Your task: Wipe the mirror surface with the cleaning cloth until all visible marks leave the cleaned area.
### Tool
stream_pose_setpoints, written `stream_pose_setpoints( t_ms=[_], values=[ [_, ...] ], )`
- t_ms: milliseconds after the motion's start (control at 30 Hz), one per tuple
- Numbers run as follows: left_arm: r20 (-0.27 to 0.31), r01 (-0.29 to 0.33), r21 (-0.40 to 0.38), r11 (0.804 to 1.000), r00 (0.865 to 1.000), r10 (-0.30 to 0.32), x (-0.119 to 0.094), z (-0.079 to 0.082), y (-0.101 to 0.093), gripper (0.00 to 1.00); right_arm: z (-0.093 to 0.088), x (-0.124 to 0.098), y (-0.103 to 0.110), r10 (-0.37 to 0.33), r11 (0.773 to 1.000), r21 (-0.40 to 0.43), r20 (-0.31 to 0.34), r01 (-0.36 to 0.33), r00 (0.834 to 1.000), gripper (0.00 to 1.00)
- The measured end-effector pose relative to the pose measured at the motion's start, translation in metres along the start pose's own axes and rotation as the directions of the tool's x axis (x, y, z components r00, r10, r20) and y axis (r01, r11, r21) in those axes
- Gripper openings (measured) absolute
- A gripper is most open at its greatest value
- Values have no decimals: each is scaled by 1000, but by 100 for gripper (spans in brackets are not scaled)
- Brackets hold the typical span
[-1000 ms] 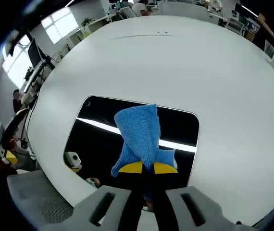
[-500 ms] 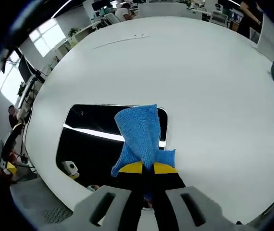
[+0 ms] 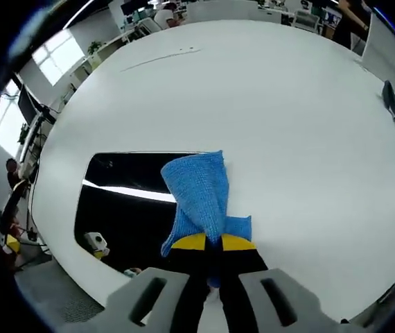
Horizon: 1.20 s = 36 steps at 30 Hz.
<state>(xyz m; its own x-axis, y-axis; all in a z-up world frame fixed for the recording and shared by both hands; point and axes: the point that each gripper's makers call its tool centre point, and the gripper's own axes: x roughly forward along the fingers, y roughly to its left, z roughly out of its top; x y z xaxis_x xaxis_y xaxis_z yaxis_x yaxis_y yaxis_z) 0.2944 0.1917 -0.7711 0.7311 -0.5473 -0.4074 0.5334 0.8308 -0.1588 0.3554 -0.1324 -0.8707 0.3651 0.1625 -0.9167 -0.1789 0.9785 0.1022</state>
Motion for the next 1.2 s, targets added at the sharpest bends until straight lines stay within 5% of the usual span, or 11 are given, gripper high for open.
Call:
stream_pose_setpoints(
  t_ms=[367,567,1200],
  values=[
    [4,7,0,1000,1000,-7,6,3,2,99,-1,0,0,-7,1000,-6,-6,7,1000,0],
    [46,-2,-10,1000,999,3,6,22,4,99,-1,-1,1,-20,1000,24,13,19,1000,0],
    [43,3,-33,999,999,-1,8,13,7,99,-21,-8,11,-3,998,67,-6,3,1000,0]
  ],
)
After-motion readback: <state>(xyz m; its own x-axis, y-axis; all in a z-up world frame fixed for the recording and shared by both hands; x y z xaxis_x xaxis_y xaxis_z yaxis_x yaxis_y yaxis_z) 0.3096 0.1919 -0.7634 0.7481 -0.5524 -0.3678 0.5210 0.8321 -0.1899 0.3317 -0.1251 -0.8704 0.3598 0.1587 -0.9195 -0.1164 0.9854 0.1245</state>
